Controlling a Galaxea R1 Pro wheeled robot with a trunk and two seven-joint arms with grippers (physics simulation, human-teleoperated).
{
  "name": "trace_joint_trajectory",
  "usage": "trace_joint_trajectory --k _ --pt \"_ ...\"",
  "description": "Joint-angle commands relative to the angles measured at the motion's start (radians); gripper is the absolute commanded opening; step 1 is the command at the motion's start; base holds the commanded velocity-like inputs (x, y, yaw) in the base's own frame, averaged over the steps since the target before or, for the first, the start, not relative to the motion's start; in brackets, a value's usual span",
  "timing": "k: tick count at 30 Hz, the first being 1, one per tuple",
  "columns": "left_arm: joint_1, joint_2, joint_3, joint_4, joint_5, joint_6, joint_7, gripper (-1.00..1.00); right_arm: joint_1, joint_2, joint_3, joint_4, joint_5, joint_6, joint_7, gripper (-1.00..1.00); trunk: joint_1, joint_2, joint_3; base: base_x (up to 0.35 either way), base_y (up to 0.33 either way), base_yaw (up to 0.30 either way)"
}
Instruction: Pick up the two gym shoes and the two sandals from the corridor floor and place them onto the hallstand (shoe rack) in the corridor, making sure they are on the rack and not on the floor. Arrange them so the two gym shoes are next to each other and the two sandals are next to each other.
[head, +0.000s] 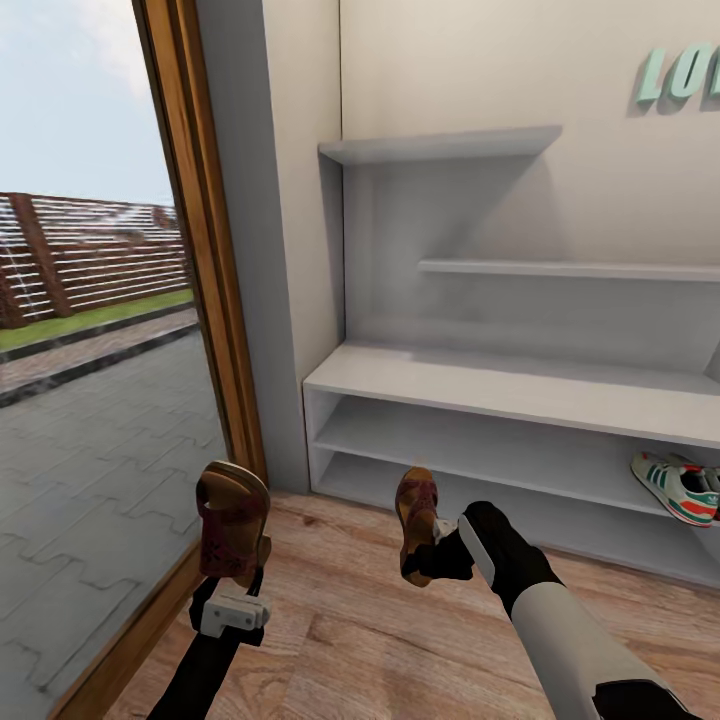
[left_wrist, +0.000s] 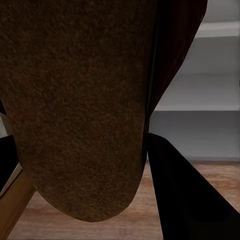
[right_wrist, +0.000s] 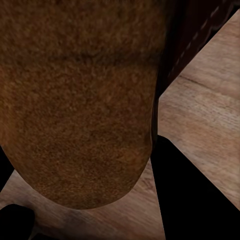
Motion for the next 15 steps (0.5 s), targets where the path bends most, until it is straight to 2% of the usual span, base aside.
trace_joint_trajectory --k 1,5,15 --pt "0.0 0.0 0.0 0.0 -0.003 0.0 0.001 -1.0 0.0 0.0 0.0 0.0 -0.001 0.0 -0.001 -1.0 0.0 0.0 0.0 0.068 0.0 0.0" --pt "0.0 0.0 0.0 0.0 -0.003 0.0 0.001 -1.0 0.0 0.0 0.0 0.0 -0.001 0.0 -0.001 -1.0 0.0 0.0 0.0 0.195 0.0 0.0" --pt "0.0 0.0 0.003 0.0 -0.003 0.0 0.002 -1.0 0.0 -0.001 0.0 0.0 -0.003 0.0 0.001 -1.0 0.0 0.0 0.0 0.313 0.0 0.0"
